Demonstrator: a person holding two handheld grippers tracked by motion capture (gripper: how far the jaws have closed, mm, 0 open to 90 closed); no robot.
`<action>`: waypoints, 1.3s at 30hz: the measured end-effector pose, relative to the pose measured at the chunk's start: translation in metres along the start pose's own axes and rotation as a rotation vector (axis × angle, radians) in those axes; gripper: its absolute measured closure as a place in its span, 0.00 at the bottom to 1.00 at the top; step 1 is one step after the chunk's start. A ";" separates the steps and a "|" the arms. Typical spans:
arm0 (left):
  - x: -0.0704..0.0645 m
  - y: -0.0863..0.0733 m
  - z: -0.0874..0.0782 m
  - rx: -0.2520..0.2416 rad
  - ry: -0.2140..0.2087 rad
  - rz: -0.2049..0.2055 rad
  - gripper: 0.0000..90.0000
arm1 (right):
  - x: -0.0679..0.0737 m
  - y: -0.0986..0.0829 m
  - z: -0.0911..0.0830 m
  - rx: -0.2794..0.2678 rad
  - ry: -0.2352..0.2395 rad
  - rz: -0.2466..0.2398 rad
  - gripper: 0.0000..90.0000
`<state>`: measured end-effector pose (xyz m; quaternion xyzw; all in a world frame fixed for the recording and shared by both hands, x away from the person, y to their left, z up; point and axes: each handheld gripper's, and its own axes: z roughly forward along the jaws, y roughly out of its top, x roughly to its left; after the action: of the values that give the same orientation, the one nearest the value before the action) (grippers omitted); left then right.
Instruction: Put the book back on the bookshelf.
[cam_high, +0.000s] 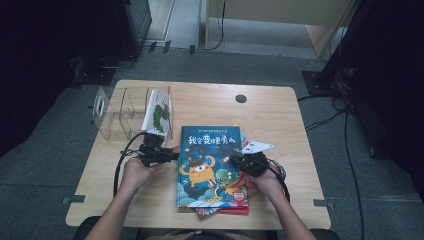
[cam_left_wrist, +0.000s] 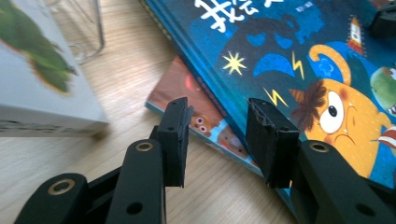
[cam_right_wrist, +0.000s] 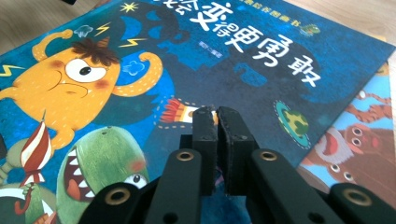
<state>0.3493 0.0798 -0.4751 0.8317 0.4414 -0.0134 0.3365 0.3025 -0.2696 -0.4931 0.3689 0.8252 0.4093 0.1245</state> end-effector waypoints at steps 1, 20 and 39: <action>0.000 -0.001 0.002 0.009 0.001 -0.003 0.67 | -0.001 0.000 -0.001 0.004 0.000 0.006 0.99; -0.001 -0.007 0.005 0.008 -0.046 -0.029 0.93 | -0.014 -0.002 -0.009 0.025 -0.019 0.055 1.00; -0.010 -0.010 0.008 0.023 -0.094 -0.004 1.00 | -0.020 -0.003 -0.011 0.032 -0.048 0.070 1.00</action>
<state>0.3374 0.0719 -0.4835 0.8331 0.4264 -0.0583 0.3474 0.3094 -0.2911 -0.4900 0.4090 0.8151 0.3910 0.1240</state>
